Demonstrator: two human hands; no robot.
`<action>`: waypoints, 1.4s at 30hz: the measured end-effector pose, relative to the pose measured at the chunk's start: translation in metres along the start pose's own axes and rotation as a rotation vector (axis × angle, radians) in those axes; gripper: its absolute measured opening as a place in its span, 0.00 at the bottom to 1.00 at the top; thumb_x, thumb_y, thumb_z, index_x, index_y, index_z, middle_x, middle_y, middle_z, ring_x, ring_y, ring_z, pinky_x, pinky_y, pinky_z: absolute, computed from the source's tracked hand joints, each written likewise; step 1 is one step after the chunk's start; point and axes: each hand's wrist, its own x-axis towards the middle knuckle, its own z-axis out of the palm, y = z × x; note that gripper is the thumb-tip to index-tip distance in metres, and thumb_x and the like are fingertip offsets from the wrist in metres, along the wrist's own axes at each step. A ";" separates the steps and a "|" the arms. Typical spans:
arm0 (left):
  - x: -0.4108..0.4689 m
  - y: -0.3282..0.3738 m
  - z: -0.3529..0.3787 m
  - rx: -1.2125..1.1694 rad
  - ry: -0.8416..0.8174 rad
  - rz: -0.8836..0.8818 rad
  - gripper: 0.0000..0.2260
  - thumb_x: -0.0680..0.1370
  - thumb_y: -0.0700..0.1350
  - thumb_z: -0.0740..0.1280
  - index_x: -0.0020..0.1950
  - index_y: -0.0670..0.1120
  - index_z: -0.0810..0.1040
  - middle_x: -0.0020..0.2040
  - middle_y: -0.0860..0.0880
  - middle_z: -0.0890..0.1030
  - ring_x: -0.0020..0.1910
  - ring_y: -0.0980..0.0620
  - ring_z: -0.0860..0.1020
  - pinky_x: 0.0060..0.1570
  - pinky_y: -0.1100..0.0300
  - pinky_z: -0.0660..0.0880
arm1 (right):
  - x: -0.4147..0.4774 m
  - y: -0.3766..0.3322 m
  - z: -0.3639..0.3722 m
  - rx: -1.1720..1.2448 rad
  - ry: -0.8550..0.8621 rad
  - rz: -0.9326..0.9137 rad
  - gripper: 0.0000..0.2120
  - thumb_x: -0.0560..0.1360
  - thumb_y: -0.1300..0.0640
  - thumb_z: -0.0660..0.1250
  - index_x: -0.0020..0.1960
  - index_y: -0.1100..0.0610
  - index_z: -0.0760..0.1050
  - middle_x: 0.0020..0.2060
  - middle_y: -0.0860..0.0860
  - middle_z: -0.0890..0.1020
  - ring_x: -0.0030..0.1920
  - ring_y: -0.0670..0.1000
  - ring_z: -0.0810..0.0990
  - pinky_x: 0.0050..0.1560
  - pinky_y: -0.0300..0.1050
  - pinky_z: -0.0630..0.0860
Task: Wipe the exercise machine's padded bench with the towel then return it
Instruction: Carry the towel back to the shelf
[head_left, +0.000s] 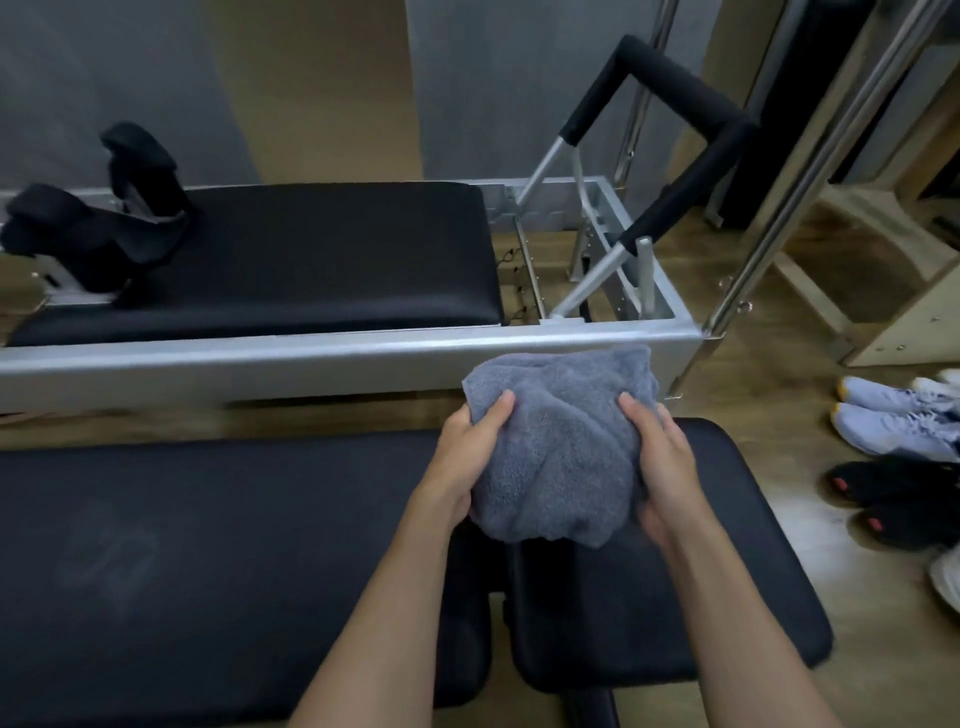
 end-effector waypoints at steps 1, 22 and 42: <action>-0.003 0.001 -0.010 -0.020 -0.056 -0.038 0.16 0.77 0.57 0.67 0.58 0.48 0.81 0.50 0.50 0.86 0.48 0.54 0.84 0.45 0.59 0.78 | -0.002 0.004 0.011 0.028 -0.014 -0.002 0.15 0.77 0.54 0.68 0.61 0.59 0.75 0.53 0.57 0.84 0.53 0.57 0.84 0.55 0.58 0.79; -0.199 0.254 0.070 -0.094 -0.428 0.089 0.18 0.79 0.54 0.66 0.64 0.46 0.76 0.57 0.45 0.84 0.54 0.46 0.83 0.53 0.48 0.80 | -0.245 -0.260 0.060 -0.057 0.236 -0.305 0.25 0.71 0.50 0.74 0.64 0.58 0.72 0.55 0.56 0.84 0.54 0.56 0.83 0.56 0.57 0.79; -0.601 0.264 0.426 0.168 -1.157 0.191 0.05 0.76 0.46 0.70 0.46 0.45 0.79 0.43 0.48 0.83 0.42 0.49 0.81 0.40 0.58 0.78 | -0.681 -0.441 -0.152 0.067 1.393 -0.705 0.14 0.74 0.46 0.69 0.50 0.56 0.77 0.47 0.53 0.85 0.49 0.53 0.84 0.55 0.55 0.79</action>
